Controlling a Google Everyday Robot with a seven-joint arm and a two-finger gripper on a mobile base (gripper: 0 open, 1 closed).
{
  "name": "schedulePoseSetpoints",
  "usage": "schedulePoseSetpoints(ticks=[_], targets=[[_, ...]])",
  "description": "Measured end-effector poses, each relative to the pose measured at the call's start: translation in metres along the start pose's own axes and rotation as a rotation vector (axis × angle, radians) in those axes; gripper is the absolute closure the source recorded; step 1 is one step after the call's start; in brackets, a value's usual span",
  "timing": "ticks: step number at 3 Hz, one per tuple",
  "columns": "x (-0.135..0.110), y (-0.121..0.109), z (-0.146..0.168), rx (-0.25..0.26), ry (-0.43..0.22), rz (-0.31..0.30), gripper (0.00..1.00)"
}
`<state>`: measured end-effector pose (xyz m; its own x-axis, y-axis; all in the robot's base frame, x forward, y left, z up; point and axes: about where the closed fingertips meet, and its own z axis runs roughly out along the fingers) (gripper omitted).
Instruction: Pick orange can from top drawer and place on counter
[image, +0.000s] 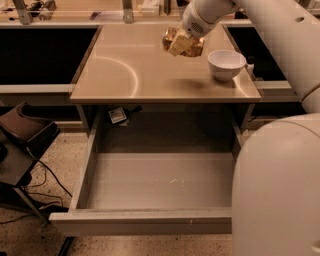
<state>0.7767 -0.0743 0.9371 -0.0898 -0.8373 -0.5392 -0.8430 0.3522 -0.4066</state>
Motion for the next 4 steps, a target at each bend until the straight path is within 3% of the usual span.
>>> schedulePoseSetpoints(ticks=[2, 4], targets=[[-0.005, 0.022, 0.073, -0.168, -0.039, -0.023, 1.0], [-0.004, 0.023, 0.076, -0.172, -0.038, -0.022, 0.57]])
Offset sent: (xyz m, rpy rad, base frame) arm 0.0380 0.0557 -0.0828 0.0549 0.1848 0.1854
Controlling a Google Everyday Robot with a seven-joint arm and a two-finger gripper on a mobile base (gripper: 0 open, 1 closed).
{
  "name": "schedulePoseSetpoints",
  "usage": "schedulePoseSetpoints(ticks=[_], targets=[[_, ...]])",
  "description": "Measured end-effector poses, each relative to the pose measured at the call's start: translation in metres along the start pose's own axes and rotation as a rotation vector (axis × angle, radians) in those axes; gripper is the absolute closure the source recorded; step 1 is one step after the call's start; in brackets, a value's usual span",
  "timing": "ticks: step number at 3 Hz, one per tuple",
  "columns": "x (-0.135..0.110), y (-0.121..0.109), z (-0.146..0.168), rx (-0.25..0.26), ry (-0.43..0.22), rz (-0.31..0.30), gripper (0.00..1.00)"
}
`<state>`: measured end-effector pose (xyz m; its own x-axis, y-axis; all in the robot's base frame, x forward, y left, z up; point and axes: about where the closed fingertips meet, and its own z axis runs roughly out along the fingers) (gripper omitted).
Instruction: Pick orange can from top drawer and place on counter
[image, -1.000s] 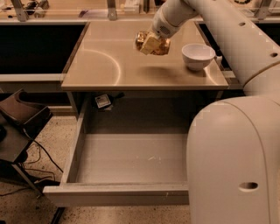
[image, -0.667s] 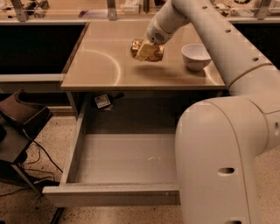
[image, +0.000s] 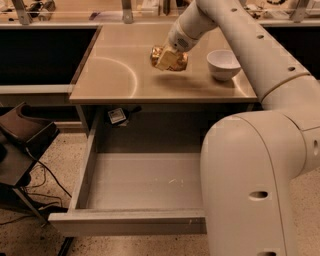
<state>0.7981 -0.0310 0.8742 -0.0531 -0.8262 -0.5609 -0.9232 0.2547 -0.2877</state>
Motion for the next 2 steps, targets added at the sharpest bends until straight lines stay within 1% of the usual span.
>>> schedulePoseSetpoints(ticks=[2], targets=[[0.0, 0.0, 0.0, 0.0, 0.0, 0.0, 0.11]])
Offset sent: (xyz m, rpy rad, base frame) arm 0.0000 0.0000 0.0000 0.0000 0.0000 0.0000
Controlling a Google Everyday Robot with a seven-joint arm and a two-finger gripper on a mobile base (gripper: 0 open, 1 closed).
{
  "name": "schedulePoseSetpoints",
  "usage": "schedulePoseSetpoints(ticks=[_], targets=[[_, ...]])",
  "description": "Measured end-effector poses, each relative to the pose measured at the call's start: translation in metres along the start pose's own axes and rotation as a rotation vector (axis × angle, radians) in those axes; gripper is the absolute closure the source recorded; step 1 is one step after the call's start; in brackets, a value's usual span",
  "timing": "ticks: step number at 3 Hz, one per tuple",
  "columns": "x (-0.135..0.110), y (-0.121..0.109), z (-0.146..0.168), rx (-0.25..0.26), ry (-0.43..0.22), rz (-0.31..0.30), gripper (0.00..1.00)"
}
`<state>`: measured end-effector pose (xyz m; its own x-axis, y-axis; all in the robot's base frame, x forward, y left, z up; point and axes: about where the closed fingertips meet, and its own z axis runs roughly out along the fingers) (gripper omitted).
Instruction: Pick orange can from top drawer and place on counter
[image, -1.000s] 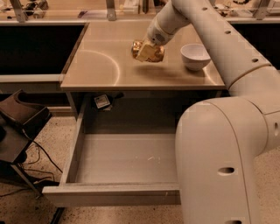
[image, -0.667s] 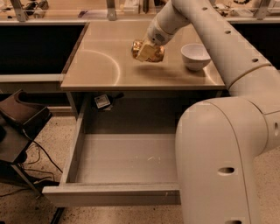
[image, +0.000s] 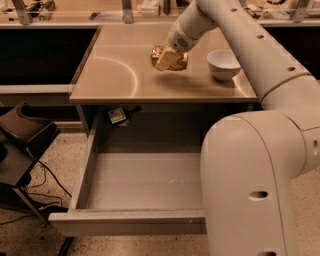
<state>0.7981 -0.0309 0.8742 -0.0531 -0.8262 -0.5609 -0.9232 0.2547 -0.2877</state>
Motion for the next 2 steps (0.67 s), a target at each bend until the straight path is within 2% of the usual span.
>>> schedulePoseSetpoints(ticks=[1, 2], targets=[[0.0, 0.0, 0.0001, 0.0, 0.0, 0.0, 0.0], [0.0, 0.0, 0.0001, 0.0, 0.0, 0.0, 0.0]])
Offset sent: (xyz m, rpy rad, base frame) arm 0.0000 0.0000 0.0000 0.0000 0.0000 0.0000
